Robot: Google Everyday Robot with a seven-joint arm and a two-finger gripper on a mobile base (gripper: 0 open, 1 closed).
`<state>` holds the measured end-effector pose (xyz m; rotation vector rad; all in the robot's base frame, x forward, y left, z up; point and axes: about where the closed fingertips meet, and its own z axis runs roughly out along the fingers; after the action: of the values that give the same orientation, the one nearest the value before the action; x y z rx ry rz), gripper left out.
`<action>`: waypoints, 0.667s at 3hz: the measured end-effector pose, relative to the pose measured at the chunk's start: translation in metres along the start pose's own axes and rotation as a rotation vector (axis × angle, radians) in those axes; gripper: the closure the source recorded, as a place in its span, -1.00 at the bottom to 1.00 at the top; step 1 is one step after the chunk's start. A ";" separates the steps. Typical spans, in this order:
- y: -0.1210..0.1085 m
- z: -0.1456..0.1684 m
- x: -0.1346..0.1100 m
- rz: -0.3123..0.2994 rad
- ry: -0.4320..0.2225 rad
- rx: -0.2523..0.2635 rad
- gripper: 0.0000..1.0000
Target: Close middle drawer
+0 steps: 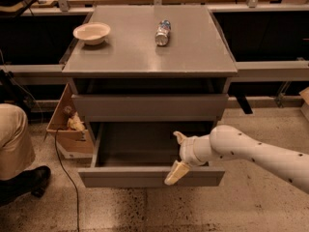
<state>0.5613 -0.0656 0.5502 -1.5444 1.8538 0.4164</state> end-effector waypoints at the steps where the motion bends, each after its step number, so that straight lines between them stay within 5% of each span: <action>1: 0.015 -0.032 -0.008 0.008 0.011 -0.018 -0.65; 2: 0.030 -0.049 -0.006 0.022 0.000 -0.033 -0.22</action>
Offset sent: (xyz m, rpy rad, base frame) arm -0.0673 -0.0344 0.0453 0.0283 0.0563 0.0018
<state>0.5184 -0.0848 0.5836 -1.5469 1.8738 0.4594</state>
